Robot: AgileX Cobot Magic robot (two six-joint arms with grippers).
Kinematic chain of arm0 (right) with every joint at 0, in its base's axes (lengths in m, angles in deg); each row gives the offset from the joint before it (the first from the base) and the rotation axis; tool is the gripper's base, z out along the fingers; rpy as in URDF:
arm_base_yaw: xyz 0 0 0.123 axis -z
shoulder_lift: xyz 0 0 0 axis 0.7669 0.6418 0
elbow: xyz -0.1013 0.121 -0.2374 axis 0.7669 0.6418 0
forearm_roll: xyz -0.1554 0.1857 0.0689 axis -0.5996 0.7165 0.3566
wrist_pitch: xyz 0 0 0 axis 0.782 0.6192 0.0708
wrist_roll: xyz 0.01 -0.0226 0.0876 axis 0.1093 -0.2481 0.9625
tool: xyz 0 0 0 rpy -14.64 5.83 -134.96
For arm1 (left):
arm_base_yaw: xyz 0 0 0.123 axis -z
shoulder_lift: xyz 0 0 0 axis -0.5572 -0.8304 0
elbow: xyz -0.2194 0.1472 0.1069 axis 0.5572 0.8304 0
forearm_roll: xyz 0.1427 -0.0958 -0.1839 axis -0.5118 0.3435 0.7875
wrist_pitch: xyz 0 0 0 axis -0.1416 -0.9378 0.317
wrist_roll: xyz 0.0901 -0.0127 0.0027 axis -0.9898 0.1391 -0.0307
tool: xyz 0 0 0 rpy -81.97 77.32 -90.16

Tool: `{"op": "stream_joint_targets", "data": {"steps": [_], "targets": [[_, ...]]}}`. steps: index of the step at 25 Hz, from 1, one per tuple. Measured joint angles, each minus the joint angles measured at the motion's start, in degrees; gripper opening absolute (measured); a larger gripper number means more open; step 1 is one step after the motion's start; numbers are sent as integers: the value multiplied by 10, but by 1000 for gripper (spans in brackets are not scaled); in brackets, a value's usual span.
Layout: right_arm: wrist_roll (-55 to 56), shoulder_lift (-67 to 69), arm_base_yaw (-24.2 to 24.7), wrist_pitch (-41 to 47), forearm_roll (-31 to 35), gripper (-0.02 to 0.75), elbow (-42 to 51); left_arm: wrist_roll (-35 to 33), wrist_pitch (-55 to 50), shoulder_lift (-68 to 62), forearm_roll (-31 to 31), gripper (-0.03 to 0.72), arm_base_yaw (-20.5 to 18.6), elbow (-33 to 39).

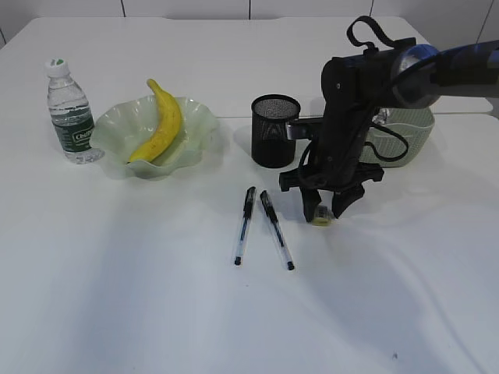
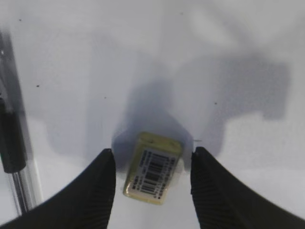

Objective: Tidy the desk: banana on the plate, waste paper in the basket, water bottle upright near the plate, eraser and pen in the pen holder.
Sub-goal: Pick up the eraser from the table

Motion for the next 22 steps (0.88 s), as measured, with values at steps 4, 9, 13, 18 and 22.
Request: {"op": "stream_joint_targets", "data": {"steps": [4, 9, 13, 18, 22], "targets": [[0, 0, 0, 0, -3, 385, 0, 0, 0, 0, 0, 332, 0, 0], [0, 0, 0, 0, -5, 351, 0, 0, 0, 0, 0, 331, 0, 0], [0, 0, 0, 0, -5, 265, 0, 0, 0, 0, 0, 324, 0, 0], [0, 0, 0, 0, -5, 234, 0, 0, 0, 0, 0, 321, 0, 0], [0, 0, 0, 0, -5, 232, 0, 0, 0, 0, 0, 319, 0, 0]]}}
